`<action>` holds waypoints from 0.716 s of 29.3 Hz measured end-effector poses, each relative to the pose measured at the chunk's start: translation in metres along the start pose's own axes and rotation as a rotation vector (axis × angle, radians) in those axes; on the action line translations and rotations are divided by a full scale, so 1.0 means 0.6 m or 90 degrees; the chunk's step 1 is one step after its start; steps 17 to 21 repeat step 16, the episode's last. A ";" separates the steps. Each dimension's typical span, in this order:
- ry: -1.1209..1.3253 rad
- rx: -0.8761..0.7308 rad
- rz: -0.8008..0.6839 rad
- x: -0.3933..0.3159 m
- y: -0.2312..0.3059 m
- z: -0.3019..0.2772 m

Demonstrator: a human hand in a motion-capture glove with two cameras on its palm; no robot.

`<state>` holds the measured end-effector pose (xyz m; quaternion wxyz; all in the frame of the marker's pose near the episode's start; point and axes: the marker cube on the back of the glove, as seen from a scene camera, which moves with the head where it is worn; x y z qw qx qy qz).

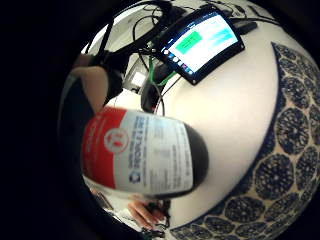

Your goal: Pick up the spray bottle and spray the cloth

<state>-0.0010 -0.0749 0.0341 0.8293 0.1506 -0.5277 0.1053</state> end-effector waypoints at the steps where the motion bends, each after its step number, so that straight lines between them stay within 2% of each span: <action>1: 0.010 -0.005 0.001 0.004 0.008 -0.006; 5: 0.056 -0.018 0.024 0.035 0.066 -0.051; 10: 0.194 -0.046 0.035 0.098 0.204 -0.180; 15: 0.377 -0.027 0.124 0.112 0.334 -0.287; 21: 0.387 -0.025 0.133 0.112 0.343 -0.293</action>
